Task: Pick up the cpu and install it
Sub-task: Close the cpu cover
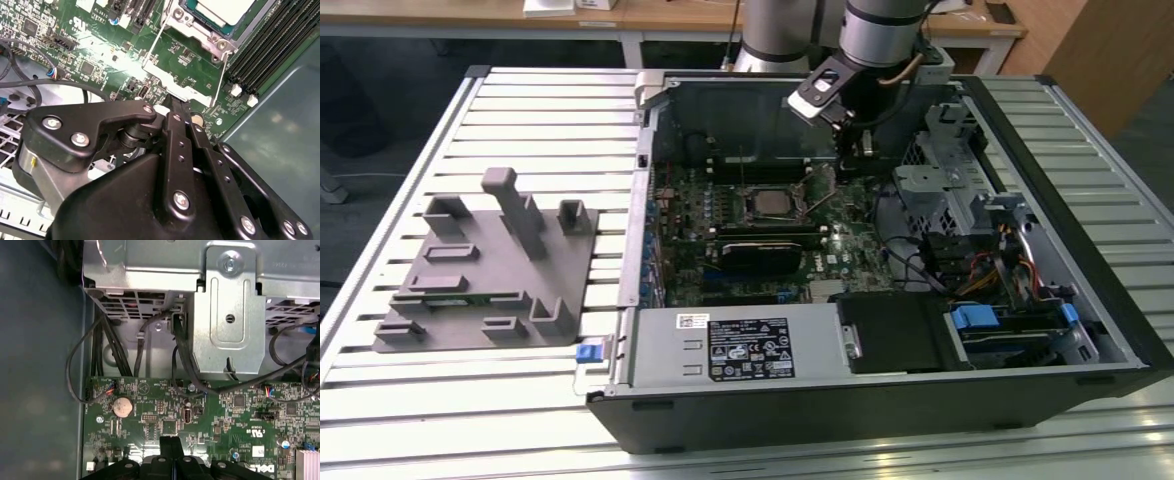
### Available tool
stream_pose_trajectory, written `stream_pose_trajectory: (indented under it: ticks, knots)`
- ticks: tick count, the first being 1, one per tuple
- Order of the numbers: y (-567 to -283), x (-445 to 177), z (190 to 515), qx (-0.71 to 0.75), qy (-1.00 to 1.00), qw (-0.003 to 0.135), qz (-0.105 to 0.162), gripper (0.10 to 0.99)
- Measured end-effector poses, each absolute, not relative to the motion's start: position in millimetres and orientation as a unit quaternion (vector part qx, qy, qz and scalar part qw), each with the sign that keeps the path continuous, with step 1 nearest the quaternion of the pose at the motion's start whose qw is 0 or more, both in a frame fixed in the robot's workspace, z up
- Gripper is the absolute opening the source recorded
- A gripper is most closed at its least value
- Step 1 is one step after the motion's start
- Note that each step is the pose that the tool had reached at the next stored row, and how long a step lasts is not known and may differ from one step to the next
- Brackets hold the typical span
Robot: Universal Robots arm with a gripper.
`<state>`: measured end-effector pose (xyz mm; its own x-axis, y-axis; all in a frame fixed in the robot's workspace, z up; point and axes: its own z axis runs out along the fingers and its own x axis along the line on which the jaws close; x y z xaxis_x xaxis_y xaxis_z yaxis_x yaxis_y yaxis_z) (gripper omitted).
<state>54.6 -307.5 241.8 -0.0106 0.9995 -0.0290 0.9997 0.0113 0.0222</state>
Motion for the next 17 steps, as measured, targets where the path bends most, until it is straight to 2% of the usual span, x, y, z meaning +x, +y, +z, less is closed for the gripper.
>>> stream_pose_trajectory:
  ticks: [17]
  knots:
    - [-307, 35, 242, 0.703, 0.711, 0.018, -0.002, 0.122]
